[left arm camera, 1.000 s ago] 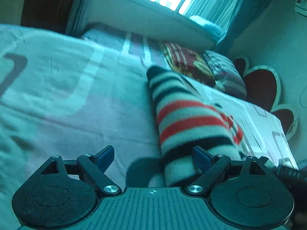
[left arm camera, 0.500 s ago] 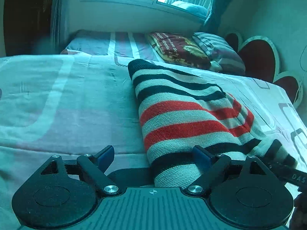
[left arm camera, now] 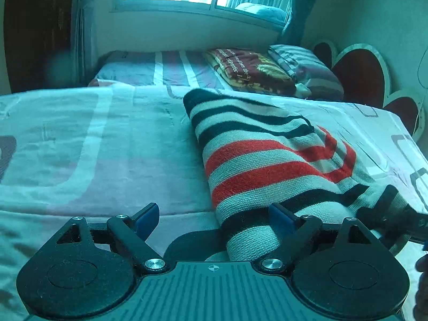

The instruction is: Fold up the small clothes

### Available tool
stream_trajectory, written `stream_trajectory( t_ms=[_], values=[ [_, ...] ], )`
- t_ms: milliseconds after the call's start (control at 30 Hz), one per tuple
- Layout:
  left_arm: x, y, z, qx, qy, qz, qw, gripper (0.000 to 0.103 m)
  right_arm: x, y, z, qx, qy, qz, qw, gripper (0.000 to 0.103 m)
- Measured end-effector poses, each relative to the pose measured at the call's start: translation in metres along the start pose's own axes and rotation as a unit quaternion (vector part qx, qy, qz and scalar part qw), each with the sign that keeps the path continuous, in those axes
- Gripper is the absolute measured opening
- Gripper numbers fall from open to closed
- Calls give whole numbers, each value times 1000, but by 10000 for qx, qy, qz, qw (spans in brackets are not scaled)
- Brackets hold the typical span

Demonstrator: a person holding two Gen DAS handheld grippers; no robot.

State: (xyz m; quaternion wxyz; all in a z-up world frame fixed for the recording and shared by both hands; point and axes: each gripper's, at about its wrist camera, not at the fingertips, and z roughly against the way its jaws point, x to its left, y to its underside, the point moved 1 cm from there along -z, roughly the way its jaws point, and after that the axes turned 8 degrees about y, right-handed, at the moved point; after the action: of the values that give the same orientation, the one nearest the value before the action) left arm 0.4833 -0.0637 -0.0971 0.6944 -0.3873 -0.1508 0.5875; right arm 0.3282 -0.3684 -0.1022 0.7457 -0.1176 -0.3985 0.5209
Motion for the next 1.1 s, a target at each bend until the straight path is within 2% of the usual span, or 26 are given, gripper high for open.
stream_trajectory(
  t_ms=[100,167,233,267,367,433,467,500,533,600,667,767,833,900,967,1067,1100],
  values=[
    [-3,3,21,-157,172,-17,9997,89,-12,7,24,-209,-162,-392,9989,54],
    [-6,9,26,-120,217,-110,9996,89,-20,15,30,-92,-236,-633,9977,53],
    [-7,16,27,-90,214,-177,9996,89,-25,21,29,49,-324,-696,9970,34],
    [-6,18,27,-33,230,-136,9996,89,-25,23,29,67,-376,-602,9975,10],
    [-6,27,27,34,175,-198,9996,89,-27,27,30,15,-308,-550,9980,9],
    [-7,35,25,33,156,-349,9993,89,-38,32,16,277,-211,-790,9963,9],
    [-6,38,25,55,171,-293,9994,90,-47,34,15,326,-363,-1016,9936,7],
    [-3,37,27,95,198,-266,9994,91,-50,32,18,409,-466,-1122,9917,11],
    [0,34,33,46,196,-296,9994,91,-52,28,26,408,-526,-1162,9910,21],
    [7,25,48,-302,127,-309,9990,91,-50,22,56,-128,-430,-874,9952,26],
    [13,9,47,-427,130,-249,9987,91,-41,8,70,-532,-277,-415,9973,26],
    [14,-19,27,-409,147,-197,9989,91,-25,-25,49,-529,-115,82,9985,30],
    [12,-34,6,-280,234,-122,9993,91,-21,-47,23,-431,-30,154,9989,47],
    [13,-44,-14,-135,357,-27,9993,91,-21,-62,0,-287,-54,117,9995,47],
    [13,-49,-30,-5,386,-37,9992,91,-21,-73,-26,34,-140,120,9998,45],
    [16,-48,-46,113,463,74,9988,91,-18,-80,-55,102,-116,423,9990,44],
    [18,-46,-50,185,496,113,9985,91,-16,-81,-59,107,-198,590,9980,40]
  ],
)
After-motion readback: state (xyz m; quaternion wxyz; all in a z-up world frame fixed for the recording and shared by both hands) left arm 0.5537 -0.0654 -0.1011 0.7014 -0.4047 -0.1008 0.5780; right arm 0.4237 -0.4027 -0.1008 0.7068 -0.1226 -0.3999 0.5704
